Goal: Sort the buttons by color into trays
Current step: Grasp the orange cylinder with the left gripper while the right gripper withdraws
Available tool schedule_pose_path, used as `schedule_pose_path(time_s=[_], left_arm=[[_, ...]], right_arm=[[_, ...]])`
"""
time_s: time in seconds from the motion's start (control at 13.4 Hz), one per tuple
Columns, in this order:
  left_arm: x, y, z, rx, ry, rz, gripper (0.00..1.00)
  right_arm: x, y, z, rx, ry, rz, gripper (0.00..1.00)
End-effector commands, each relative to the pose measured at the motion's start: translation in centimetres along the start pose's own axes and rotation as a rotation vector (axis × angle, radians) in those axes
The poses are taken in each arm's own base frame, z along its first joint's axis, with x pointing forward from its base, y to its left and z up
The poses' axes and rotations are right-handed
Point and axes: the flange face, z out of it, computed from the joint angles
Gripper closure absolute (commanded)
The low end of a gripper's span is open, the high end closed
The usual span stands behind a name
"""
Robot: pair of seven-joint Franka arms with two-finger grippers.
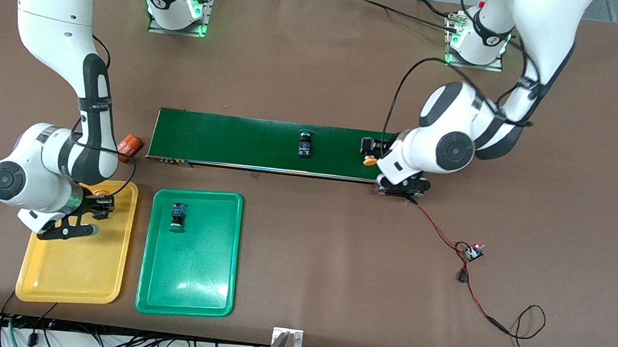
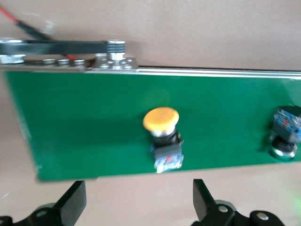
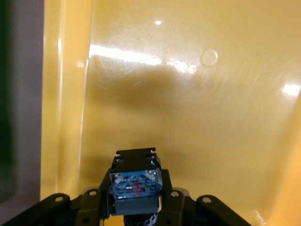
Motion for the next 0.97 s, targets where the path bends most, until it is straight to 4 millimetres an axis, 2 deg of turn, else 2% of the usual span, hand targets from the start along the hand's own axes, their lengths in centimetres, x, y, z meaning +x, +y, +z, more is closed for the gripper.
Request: schedule_pose_path(time_s=[0.0,0.07,0.15,0.22,0.3,0.45,0.52,0.67,0.74,0.89], left_arm=[[-0.2,-5.9,-5.3,0.021,0.04,-0.061,0.0],[0.4,-8.3,-6.0,0.093,0.076,-0.071,0.0],[1.0,-10.4,-6.2,0.174,0.096,-0.076,0.0],[1.5,-12.8,-5.8,0.234,0.088,-0.089,0.0],[1.8,-14.8,-5.1,0.247,0.068,-0.099,0.0],[2.2,-20.3,-1.9,0.249,-0.013,-0.036,0.0],[2.1,-21.9,-0.6,0.249,-0.04,-0.003,0.0],[1.3,-24.6,2.7,0.239,-0.069,0.06,0.0],[0.8,-25.8,4.6,0.233,-0.075,0.078,0.0],[-0.2,-26.4,7.5,0.229,-0.096,0.076,0.0]], right_arm=[[0.4,0.4,0.3,0.02,0.011,-0.028,1.0],[0.4,0.4,0.4,0.02,0.009,-0.029,1.0],[0.4,0.2,0.3,0.023,0.012,-0.017,0.57],[0.5,0.0,0.2,0.033,0.016,-0.009,0.01],[0.7,-0.7,-0.1,0.038,0.019,-0.016,0.0],[0.9,-1.9,-0.5,0.055,0.023,-0.019,0.0],[0.9,-1.7,-0.5,0.057,0.025,-0.017,0.0],[0.9,-2.1,-0.7,0.06,0.023,-0.019,0.0],[1.0,-2.7,-1.9,0.063,0.035,-0.022,0.0],[1.0,-4.3,-4.3,0.084,0.028,-0.013,0.0]])
